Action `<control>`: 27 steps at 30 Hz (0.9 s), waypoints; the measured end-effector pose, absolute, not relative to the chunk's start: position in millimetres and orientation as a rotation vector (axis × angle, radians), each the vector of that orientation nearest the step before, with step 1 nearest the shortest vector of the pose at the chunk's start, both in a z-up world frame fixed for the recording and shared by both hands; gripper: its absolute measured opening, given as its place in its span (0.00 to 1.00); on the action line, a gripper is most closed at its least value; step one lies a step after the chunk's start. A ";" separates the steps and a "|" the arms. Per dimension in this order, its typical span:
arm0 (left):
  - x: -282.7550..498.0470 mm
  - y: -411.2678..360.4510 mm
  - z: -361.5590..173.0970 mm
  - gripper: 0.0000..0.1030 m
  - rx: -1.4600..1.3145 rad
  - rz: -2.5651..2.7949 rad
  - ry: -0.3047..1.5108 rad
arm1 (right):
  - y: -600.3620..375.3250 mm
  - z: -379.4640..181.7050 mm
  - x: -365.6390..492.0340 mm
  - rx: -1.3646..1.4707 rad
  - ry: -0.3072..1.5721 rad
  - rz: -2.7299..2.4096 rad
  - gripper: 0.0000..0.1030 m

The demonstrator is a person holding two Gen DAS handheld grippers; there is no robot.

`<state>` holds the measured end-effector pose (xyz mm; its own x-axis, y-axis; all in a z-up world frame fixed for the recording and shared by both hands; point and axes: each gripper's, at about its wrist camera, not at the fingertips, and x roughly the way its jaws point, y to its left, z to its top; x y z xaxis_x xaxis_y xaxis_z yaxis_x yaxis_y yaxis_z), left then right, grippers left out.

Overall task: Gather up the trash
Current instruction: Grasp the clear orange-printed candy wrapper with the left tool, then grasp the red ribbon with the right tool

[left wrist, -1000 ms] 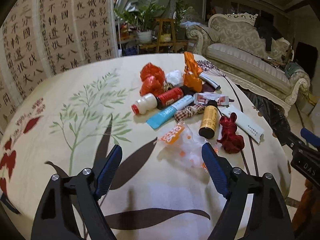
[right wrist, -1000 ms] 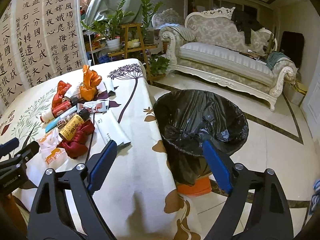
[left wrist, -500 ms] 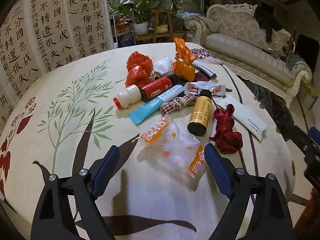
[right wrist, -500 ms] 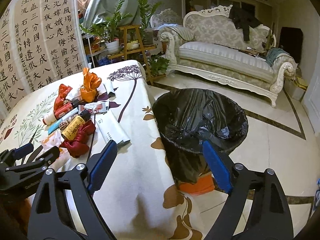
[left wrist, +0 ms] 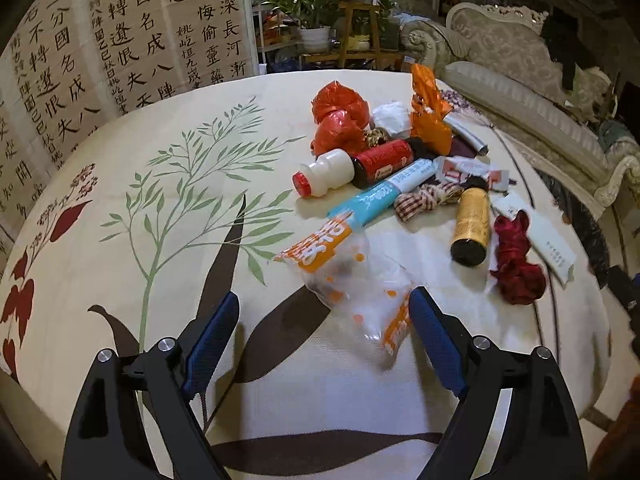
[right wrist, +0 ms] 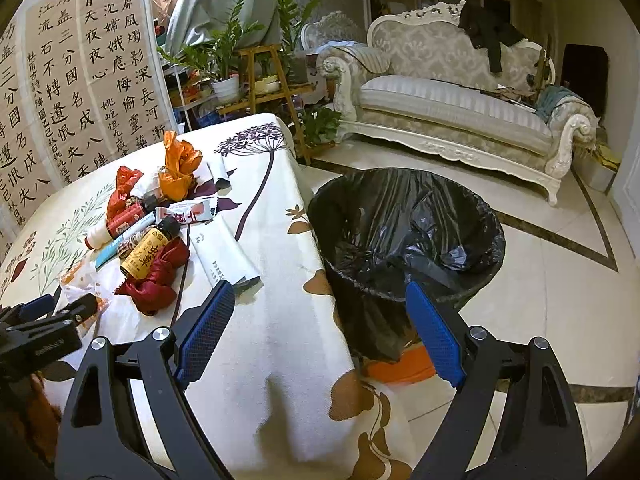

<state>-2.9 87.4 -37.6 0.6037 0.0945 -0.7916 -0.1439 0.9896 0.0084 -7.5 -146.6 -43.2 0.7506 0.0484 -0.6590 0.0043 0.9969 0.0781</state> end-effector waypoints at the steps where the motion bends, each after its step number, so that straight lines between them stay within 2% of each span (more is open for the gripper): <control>1: -3.4 86.3 -35.9 0.82 -0.060 0.135 0.906 | -145.6 -44.1 -6.7 0.076 0.724 0.026 0.83; 13: 17.9 88.3 -43.5 0.82 -0.106 0.112 0.944 | -143.0 -46.9 -3.5 0.076 0.738 0.032 0.83; 15: 14.5 92.1 -41.5 0.70 -0.127 0.094 0.922 | -141.5 -48.5 -2.8 0.075 0.743 0.037 0.83; 17: 12.1 94.5 -39.3 0.53 -0.144 0.065 0.910 | -140.9 -48.7 -1.7 0.073 0.748 0.042 0.83; 19: 10.6 98.9 -37.9 0.41 -0.172 0.043 0.904 | -138.6 -50.0 -1.2 0.070 0.751 0.047 0.83; 22: 8.5 101.9 -37.5 0.32 -0.177 0.033 0.899 | -136.4 -50.4 -1.4 0.068 0.755 0.052 0.83; 25: 8.0 103.2 -37.8 0.13 -0.184 0.009 0.896 | -133.6 -49.7 -2.2 0.064 0.756 0.057 0.83; 27: 6.2 106.6 -38.4 0.11 -0.214 -0.015 0.897 | -130.8 -48.3 -3.2 0.060 0.755 0.063 0.83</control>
